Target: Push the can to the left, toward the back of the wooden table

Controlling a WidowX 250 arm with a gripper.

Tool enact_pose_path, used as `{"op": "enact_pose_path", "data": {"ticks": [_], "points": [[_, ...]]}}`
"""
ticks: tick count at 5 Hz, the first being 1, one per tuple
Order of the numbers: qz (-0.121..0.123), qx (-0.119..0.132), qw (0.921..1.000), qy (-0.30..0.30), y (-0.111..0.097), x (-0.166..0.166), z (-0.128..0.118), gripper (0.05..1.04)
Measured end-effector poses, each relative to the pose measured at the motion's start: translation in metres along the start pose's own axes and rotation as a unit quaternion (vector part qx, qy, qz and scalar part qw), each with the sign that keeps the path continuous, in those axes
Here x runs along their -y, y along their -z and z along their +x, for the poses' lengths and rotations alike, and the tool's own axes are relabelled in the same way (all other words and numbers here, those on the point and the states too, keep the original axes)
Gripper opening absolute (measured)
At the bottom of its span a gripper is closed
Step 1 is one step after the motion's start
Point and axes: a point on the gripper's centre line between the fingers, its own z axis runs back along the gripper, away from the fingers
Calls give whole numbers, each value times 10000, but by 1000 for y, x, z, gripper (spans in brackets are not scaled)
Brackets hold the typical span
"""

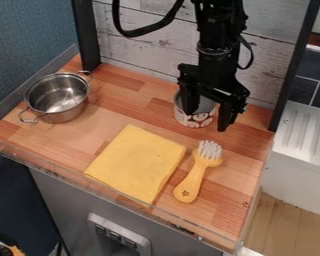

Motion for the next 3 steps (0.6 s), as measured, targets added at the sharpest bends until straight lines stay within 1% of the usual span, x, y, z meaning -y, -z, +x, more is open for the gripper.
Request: {"op": "enact_pose_path", "data": {"ticks": [1,2,3], "points": [[-26,-175,9998,12,12,1,-4,999],[-19,-109,9996,255,18,5,10,999],[52,-72,9990,447,9,20,21,999]]}}
